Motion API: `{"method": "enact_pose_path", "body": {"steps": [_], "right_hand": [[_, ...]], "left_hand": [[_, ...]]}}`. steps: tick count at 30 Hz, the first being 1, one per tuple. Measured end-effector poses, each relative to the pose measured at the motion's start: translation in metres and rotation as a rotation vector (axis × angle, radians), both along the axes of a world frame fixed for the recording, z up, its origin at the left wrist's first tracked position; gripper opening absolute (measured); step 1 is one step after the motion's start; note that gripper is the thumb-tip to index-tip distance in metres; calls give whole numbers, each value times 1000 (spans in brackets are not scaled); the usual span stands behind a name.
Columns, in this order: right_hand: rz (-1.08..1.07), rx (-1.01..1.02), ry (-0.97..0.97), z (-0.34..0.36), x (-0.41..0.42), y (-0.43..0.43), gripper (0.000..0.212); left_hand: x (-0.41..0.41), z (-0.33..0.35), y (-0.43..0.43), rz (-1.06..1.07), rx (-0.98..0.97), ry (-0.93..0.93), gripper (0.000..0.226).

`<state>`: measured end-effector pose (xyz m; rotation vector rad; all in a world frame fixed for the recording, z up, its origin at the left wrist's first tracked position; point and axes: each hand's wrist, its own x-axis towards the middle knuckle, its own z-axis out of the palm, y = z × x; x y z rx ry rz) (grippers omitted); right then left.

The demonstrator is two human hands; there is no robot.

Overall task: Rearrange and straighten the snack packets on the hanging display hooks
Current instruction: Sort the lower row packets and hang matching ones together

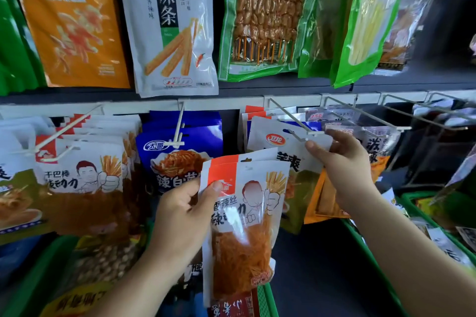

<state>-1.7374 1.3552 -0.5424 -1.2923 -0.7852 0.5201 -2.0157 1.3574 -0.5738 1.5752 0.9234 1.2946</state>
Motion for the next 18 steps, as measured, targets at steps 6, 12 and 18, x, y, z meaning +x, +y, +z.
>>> {"method": "enact_pose_path", "body": {"steps": [6, 12, 18], "right_hand": [[188, 17, 247, -3, -2, 14, 29], [101, 36, 299, 10, -10, 2, 14], [-8, 118, 145, 29, 13, -44, 15]], "left_hand": [[-3, 0, 4, 20, 12, 15, 20], [-5, 0, 5, 12, 39, 18, 20], [-15, 14, -3, 13, 31, 1, 20]]}}
